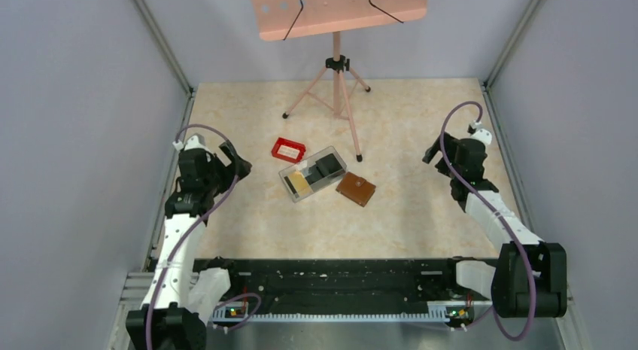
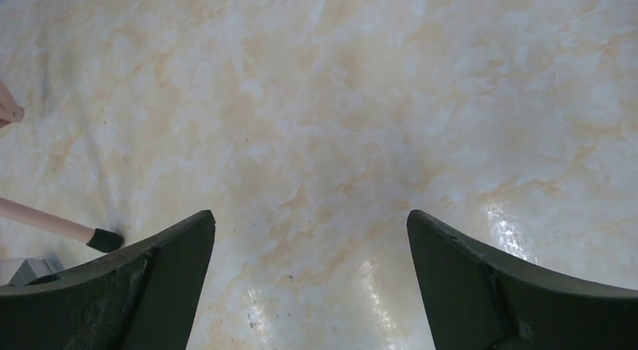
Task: Put the credit cards into the card holder
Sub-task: Pick up the card holder from the center of the board.
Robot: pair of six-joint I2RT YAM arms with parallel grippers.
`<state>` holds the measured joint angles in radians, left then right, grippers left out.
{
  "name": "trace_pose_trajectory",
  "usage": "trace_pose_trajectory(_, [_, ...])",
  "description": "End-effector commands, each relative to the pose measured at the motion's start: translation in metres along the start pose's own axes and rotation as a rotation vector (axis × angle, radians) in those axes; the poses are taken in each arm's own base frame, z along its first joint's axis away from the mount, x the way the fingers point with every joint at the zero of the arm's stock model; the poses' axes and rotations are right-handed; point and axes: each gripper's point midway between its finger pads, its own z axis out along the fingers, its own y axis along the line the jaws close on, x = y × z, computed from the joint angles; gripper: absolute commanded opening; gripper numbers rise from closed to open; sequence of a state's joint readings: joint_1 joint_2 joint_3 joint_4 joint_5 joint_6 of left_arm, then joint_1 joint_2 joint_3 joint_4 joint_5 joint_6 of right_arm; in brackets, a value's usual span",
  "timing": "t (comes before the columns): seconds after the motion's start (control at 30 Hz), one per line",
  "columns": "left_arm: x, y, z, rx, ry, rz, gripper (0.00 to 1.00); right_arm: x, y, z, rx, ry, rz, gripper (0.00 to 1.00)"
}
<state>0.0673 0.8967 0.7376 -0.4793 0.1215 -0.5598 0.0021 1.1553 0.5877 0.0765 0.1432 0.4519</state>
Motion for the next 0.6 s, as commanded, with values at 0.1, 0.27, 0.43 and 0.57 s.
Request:
trace_pose_trajectory(0.1, [-0.015, -0.018, -0.007, 0.089, -0.064, 0.051, 0.99, 0.017, 0.04, -0.019, -0.212, 0.184, -0.004, 0.99])
trace_pose_trajectory(0.27, [0.012, -0.053, 0.002, 0.292, 0.105, 0.033, 0.92, 0.044, 0.06, -0.025, -0.346, 0.333, 0.0, 0.99])
trace_pose_trajectory(0.43, [0.053, -0.097, 0.011, 0.343, 0.253, 0.087, 0.88, 0.073, 0.091, -0.03, -0.465, 0.436, -0.064, 0.99])
trace_pose_trajectory(0.57, [0.105, -0.151, 0.009, 0.439, 0.411, 0.117, 0.85, 0.106, 0.11, -0.027, -0.53, 0.568, -0.102, 0.98])
